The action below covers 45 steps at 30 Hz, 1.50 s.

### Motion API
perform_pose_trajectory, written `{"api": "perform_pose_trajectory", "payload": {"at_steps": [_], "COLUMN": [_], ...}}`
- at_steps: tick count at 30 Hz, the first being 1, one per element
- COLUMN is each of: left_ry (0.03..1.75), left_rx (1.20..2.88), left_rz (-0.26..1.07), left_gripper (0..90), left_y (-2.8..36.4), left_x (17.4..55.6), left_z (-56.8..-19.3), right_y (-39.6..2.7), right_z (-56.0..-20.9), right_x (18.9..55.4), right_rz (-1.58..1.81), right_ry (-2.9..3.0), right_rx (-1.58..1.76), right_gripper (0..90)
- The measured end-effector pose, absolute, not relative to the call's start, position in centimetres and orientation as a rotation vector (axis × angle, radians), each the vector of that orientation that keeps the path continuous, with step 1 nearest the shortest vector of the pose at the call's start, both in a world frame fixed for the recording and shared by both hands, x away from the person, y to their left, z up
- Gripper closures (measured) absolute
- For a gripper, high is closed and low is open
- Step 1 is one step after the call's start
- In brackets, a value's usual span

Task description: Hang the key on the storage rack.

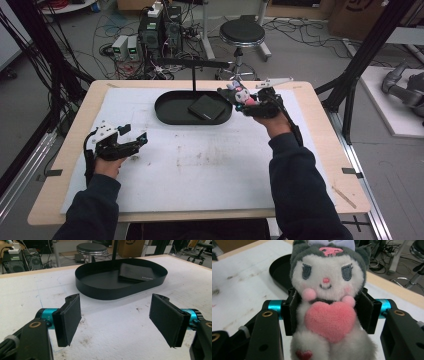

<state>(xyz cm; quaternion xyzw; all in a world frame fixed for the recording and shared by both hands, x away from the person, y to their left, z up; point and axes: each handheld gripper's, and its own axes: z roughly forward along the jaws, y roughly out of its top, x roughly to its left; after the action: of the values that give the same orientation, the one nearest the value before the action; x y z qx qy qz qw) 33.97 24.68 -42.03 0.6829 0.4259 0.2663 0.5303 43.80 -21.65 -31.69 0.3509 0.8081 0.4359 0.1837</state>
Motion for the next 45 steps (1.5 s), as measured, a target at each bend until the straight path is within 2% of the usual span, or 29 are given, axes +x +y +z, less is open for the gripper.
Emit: {"api": "perform_pose_trajectory", "payload": {"at_steps": [11, 24, 39, 45], "left_ry": [1.016, 1.022, 1.023, 1.025], "left_rx": [1.62, 1.613, 1.615, 1.615], "left_rz": [0.637, 0.634, 0.637, 0.635], "left_gripper": [25.6, 25.6, 25.6, 25.6], "left_y": [24.8, 25.0, 25.2, 25.1], "left_x": [34.0, 34.0, 33.9, 33.9], "left_z": [-42.0, -42.0, -42.0, -42.0], "right_y": [-19.3, -17.8, -19.6, -18.8], "right_z": [-29.1, -28.3, -30.9, -32.3], "right_x": [47.4, 50.2, 50.2, 50.9], "right_rz": [1.246, 1.229, 1.055, 0.943], "right_ry": [2.182, 2.097, 2.154, 2.235], "right_rx": [0.975, 1.05, 1.138, 1.184], "right_gripper": [43.5, 43.5, 43.6, 43.7]}}
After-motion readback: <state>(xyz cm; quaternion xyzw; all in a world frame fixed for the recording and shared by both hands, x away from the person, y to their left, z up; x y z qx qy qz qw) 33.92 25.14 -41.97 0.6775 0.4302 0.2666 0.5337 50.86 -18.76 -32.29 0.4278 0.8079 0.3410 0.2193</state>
